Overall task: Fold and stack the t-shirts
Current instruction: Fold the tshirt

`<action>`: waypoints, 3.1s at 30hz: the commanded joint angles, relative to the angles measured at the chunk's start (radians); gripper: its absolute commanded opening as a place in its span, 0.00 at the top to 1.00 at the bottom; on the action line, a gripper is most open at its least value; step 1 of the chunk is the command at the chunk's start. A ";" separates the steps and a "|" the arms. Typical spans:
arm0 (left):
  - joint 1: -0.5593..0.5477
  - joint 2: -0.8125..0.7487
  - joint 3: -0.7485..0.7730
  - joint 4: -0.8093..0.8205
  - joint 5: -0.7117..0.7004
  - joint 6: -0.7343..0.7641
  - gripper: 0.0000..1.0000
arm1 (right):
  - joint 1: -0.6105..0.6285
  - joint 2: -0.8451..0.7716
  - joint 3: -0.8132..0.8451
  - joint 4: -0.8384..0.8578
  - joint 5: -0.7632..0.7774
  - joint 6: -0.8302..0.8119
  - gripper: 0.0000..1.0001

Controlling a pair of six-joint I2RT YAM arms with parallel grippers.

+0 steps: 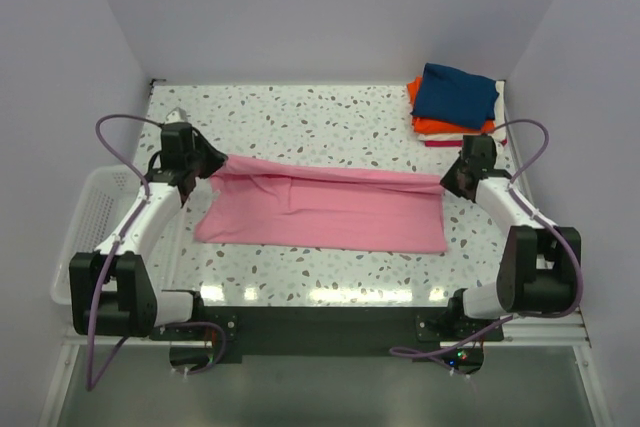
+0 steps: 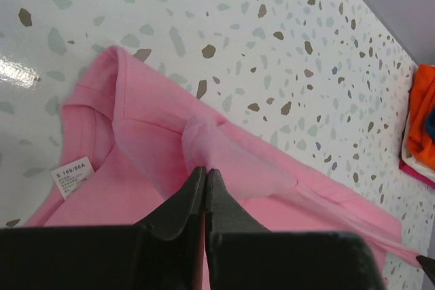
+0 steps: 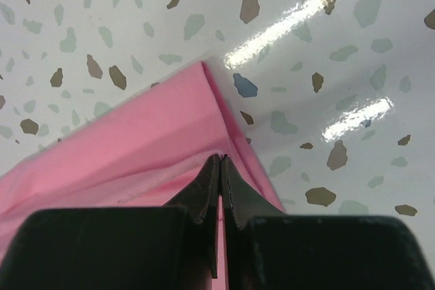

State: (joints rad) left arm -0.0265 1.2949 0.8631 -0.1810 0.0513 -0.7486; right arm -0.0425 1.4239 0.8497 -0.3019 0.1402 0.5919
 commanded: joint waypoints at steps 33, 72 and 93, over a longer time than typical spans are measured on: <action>0.010 -0.201 -0.269 -0.032 -0.085 -0.038 1.00 | -0.039 -0.209 -0.222 0.147 -0.071 0.060 0.95; 0.010 -0.167 -0.323 0.011 -0.057 -0.031 0.97 | -0.022 -0.200 -0.287 0.079 -0.180 0.115 0.61; 0.010 0.033 -0.050 0.049 -0.027 -0.054 1.00 | -0.023 0.003 0.041 0.038 -0.151 0.072 1.00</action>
State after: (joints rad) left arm -0.0261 1.2831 0.6937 -0.2001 0.0147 -0.7929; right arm -0.0666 1.3762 0.7792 -0.2745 -0.0368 0.6918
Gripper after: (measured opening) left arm 0.039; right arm 0.026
